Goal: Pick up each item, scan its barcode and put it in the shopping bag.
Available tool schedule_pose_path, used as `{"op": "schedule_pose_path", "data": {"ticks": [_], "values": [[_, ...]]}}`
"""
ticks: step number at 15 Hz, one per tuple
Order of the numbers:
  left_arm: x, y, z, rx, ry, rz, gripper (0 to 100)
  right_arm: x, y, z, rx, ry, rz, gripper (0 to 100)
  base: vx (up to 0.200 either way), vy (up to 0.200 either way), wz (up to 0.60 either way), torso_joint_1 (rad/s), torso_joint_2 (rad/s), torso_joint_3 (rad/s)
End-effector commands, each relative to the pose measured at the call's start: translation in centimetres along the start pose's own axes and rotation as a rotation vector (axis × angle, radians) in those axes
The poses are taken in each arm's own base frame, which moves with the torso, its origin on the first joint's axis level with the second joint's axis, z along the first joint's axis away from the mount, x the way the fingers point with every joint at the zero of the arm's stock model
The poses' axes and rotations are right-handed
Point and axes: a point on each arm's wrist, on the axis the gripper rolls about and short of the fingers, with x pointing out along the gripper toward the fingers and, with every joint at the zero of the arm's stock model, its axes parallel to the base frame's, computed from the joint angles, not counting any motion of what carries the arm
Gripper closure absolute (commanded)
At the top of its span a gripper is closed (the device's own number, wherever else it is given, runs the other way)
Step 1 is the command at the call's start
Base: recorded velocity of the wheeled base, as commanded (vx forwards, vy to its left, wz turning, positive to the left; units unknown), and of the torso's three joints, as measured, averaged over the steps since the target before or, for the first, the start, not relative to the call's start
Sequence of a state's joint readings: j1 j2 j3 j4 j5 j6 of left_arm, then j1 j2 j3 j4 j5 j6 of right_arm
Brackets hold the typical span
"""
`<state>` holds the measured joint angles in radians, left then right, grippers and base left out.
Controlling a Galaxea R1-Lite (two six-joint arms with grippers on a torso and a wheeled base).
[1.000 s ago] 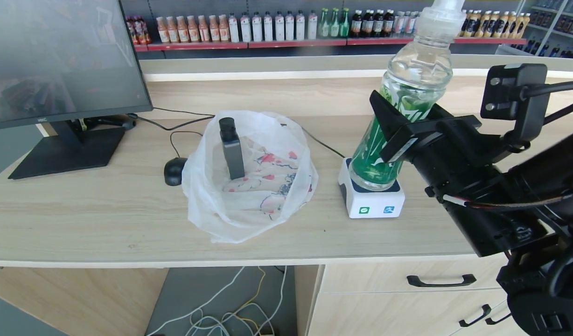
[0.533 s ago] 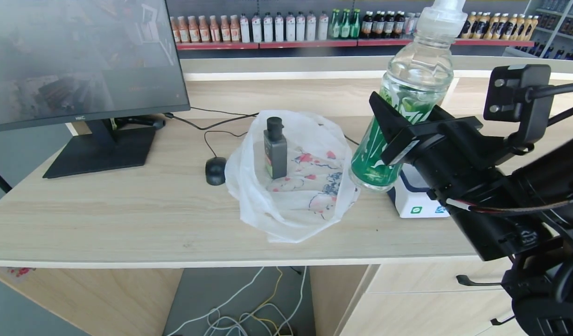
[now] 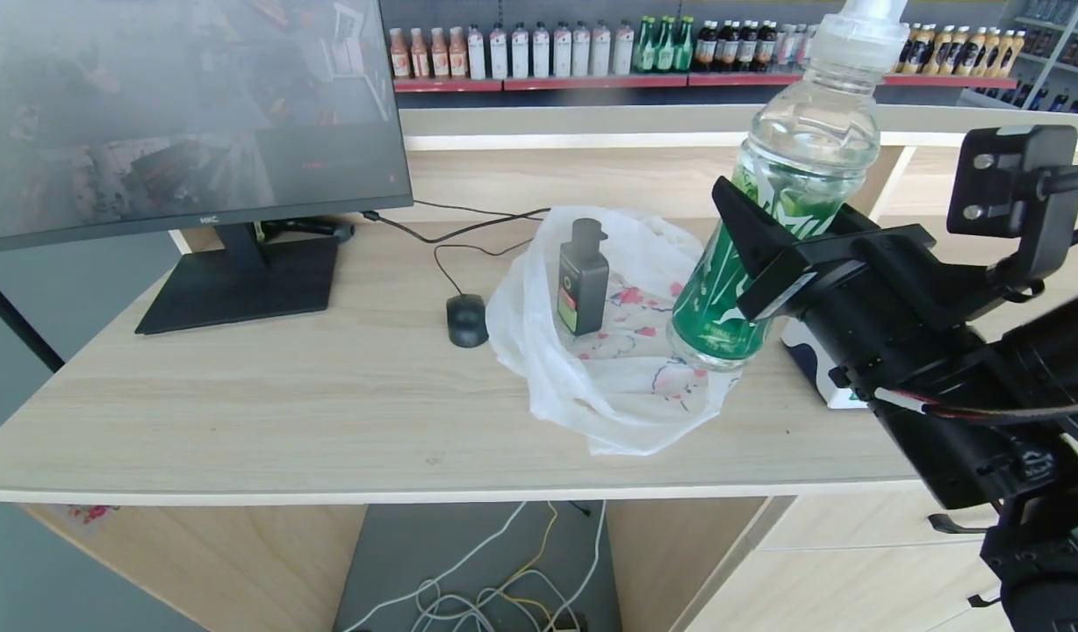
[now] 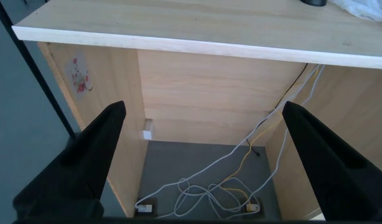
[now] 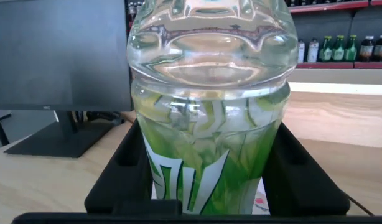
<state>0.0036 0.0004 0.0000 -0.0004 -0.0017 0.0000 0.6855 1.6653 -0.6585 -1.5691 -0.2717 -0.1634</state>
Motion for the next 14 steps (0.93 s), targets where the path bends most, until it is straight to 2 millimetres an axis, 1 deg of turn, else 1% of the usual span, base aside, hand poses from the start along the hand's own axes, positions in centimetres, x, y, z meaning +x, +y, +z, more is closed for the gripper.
{"op": "schedule_pose_path", "data": {"ticks": [1,2,3,5,6,7,11,12,14], "values": [[0.0,0.0,0.0,0.000,-0.002,0.000,0,0.3,0.2,-0.3,0.001,0.000,0.006,100,0.000,0.000,0.00,0.000,0.00,0.000],[0.0,0.0,0.0,0.000,-0.002,0.000,0,0.3,0.2,-0.3,0.001,0.000,0.006,100,0.000,0.000,0.00,0.000,0.00,0.000],[0.0,0.0,0.0,0.000,-0.002,0.000,0,0.9,-0.1,-0.3,-0.006,-0.013,-0.010,100,0.000,0.000,0.00,0.000,0.00,0.000],[0.0,0.0,0.0,0.000,-0.002,0.000,0,1.4,-0.9,-0.6,-0.021,-0.015,-0.037,100,0.000,0.000,0.00,0.000,0.00,0.000],[0.0,0.0,0.0,0.000,-0.002,0.000,0,2.0,-1.3,-0.9,-0.031,-0.019,-0.054,100,0.000,0.000,0.00,0.000,0.00,0.000],[0.0,0.0,0.0,0.000,0.000,0.000,0,2.6,-1.7,-1.3,-0.038,-0.021,-0.070,100,0.000,0.000,0.00,0.000,0.00,0.000],[0.0,0.0,0.0,0.000,-0.002,0.000,0,4.5,-1.5,-3.1,-0.037,-0.025,-0.069,100,0.000,0.000,0.00,0.000,0.00,0.000],[0.0,0.0,0.0,0.000,-0.002,0.000,0,5.4,-1.2,-4.0,-0.038,-0.026,-0.070,100,0.000,0.000,0.00,0.000,0.00,0.000],[0.0,0.0,0.0,0.000,-0.002,0.000,0,6.4,-1.6,-4.9,-0.044,-0.032,-0.086,100,0.000,0.000,0.00,0.000,0.00,0.000]]}}
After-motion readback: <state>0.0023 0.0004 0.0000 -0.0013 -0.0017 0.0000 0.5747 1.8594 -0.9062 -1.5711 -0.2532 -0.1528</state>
